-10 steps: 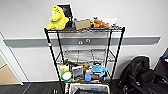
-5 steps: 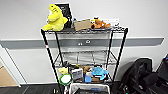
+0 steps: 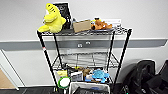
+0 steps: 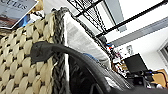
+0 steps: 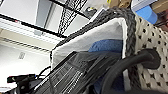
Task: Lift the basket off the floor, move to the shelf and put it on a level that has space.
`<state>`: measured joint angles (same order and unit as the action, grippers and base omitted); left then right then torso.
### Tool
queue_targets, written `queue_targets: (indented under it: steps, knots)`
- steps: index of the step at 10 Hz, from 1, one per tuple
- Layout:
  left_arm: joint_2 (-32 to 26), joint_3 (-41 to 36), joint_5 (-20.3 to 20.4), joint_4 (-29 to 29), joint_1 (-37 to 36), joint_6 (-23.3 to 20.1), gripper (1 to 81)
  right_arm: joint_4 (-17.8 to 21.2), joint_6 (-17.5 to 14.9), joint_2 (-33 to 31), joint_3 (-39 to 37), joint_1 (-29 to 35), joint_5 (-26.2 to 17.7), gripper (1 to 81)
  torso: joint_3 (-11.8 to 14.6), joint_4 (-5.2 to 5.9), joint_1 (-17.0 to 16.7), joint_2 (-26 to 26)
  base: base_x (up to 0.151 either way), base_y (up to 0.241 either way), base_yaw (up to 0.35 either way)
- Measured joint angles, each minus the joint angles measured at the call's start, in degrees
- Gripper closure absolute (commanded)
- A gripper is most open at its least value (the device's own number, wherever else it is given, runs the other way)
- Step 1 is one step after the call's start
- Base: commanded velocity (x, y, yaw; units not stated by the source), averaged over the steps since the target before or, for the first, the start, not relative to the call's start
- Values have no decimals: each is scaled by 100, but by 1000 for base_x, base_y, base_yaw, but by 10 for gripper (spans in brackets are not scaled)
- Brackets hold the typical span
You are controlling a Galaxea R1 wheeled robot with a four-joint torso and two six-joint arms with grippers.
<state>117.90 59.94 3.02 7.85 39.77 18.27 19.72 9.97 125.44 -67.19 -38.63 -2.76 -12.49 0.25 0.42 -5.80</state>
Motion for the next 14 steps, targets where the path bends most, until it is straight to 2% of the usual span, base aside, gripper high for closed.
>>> queue_targets:
  steps: [11,14]
  knots:
    - [-95,-201,2,30,-123,2,811,12,129,-182,347,308,-2,811,0,0,-2,0,117,0,0]
    - [-148,-313,11,33,-171,2,811,11,127,-262,446,355,0,811,0,0,2,0,29,0,0]
